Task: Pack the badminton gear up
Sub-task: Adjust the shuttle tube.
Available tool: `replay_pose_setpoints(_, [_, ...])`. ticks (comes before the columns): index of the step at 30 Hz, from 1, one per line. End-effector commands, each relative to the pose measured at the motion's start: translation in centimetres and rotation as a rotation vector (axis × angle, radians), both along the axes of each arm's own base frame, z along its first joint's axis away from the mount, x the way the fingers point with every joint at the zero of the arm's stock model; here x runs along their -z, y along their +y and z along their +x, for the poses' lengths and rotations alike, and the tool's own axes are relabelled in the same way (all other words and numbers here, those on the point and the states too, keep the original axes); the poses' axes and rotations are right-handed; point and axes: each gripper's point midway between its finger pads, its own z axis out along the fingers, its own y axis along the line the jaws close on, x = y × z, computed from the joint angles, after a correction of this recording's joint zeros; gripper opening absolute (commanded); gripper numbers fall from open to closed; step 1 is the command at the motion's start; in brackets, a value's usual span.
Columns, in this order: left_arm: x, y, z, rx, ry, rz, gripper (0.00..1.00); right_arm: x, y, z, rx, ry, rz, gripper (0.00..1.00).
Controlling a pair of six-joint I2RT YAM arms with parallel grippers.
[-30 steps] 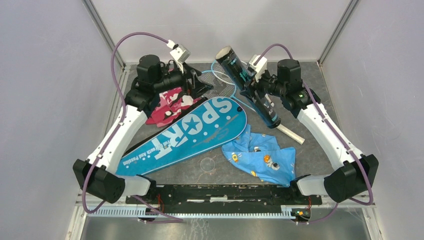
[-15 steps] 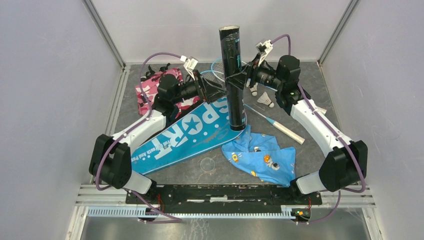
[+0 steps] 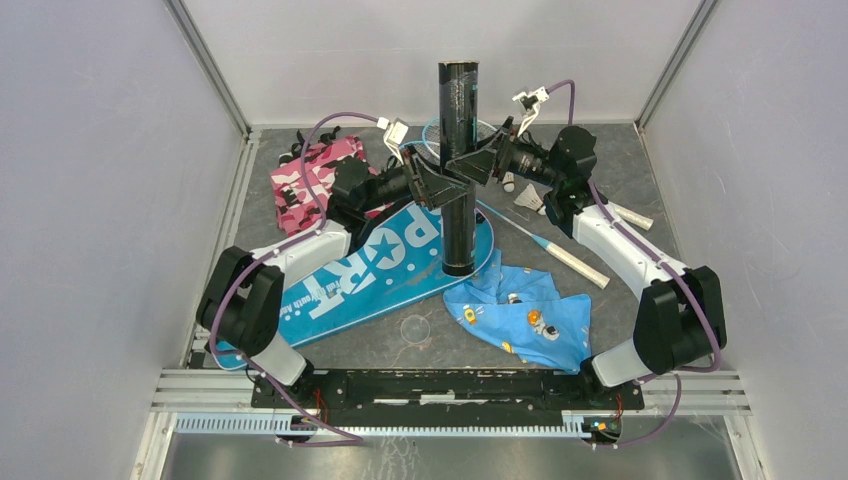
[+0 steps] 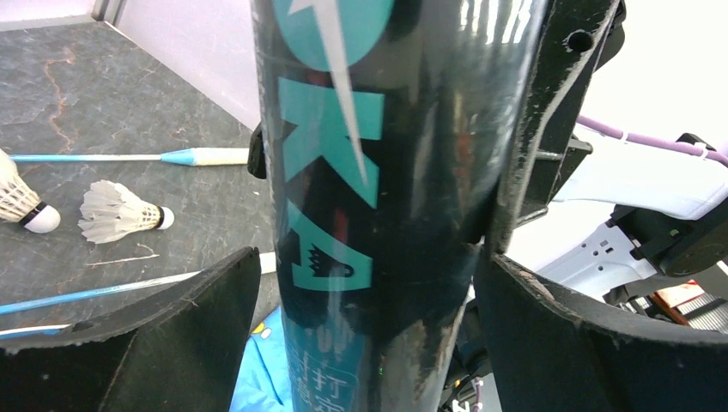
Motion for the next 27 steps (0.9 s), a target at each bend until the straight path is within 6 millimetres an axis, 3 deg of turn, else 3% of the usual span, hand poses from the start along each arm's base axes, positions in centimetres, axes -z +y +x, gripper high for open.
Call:
replay_pose_setpoints(1, [-2.0, -0.3, -0.4, 0.022, -0.042, -0.058, 0.88, -2.6, -0.1, -0.9, -0.036, -0.070, 0.079, 0.04])
replay_pose_setpoints(7, [-2.1, -0.4, -1.0, 0.050, -0.071, -0.047, 0.66, -2.5, -0.1, -0.9, -0.039, -0.090, 0.060, 0.10])
replay_pose_setpoints(10, [-2.3, -0.3, -1.4, 0.063, -0.119, -0.019, 0.48, -2.5, -0.6, -0.6, -0.026, -0.120, 0.020, 0.19])
replay_pose_setpoints(13, [-2.4, 0.1, -1.5, 0.057, -0.182, 0.034, 0.29, -2.1, -1.0, 0.1, -0.013, -0.143, -0.084, 0.39])
replay_pose_setpoints(17, [-1.9, 1.0, -1.3, 0.033, -0.258, 0.130, 0.13, -1.5, -2.3, 0.9, 0.026, -0.180, -0.208, 0.50])
replay_pose_setpoints(20, [-1.6, 2.2, -0.8, 0.005, -0.295, 0.176, 0.03, -1.3, -3.7, 1.1, 0.061, -0.200, -0.248, 0.71])
replay_pose_setpoints(22, [-1.2, 3.1, -0.5, -0.018, -0.311, 0.205, 0.02, -1.2, -4.7, 1.3, 0.086, -0.209, -0.269, 0.93])
replay_pose_setpoints(23, [-1.0, 3.5, -0.3, -0.030, -0.319, 0.220, 0.02, -1.2, -5.2, 1.3, 0.094, -0.216, -0.276, 0.98])
replay_pose_setpoints(27, [-0.2, 5.5, 0.4, -0.083, -0.332, 0.264, 0.02, -1.3, -7.1, 1.6, 0.120, -0.235, -0.300, 0.98])
